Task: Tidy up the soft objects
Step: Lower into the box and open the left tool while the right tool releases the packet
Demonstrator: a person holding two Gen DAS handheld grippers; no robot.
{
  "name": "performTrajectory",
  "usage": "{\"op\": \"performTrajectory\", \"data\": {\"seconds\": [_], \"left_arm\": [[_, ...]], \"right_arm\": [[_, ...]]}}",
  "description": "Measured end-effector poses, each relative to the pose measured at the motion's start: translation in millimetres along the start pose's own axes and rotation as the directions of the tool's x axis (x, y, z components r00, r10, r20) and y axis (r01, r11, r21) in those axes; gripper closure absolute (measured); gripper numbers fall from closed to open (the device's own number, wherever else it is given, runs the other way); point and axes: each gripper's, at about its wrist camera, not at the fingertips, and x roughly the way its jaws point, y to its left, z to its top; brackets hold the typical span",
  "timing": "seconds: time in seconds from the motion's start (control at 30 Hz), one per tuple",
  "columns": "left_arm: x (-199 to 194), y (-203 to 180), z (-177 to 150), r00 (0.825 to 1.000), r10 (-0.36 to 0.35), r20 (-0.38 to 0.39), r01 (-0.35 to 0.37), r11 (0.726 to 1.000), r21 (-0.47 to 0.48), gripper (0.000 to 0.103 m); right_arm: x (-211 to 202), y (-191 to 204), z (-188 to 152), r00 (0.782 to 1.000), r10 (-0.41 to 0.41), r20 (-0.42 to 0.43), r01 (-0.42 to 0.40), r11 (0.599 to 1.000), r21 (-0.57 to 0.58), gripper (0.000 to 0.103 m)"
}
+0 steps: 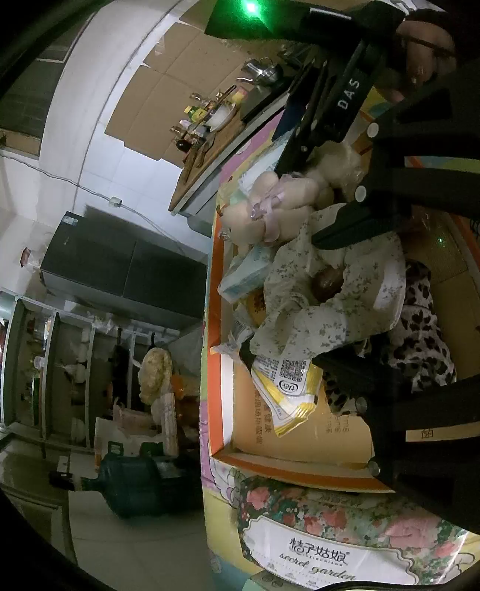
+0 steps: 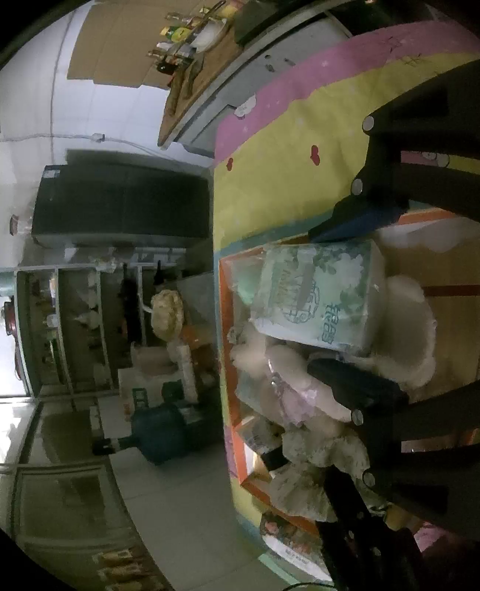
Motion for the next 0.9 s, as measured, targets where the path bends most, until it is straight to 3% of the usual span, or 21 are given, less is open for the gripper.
{"op": "performTrajectory", "data": {"seconds": [0.1,0.2,0.9], "left_arm": [[-2.2,0.7,1.8,1.000,0.001,0.011,-0.001,1.000,0.000,0.046],[-6.2,1.8,4.3,1.000,-0.003,0.026,0.003,1.000,0.001,0.037],[-44.7,-5.9,2.1,0.993,0.009,0.114,-0.012,1.000,0.026,0.037]], "right_arm": [[-6.7,1.0,0.7,1.000,0.003,0.019,-0.003,1.000,-0.002,0.032],[-12.8,2.4,1.1,0.999,0.007,0.034,-0.007,1.000,-0.006,0.031],[-49.9,10.8,-6.5,0.996,0.021,0.091,-0.022,1.000,0.013,0.030]]}}
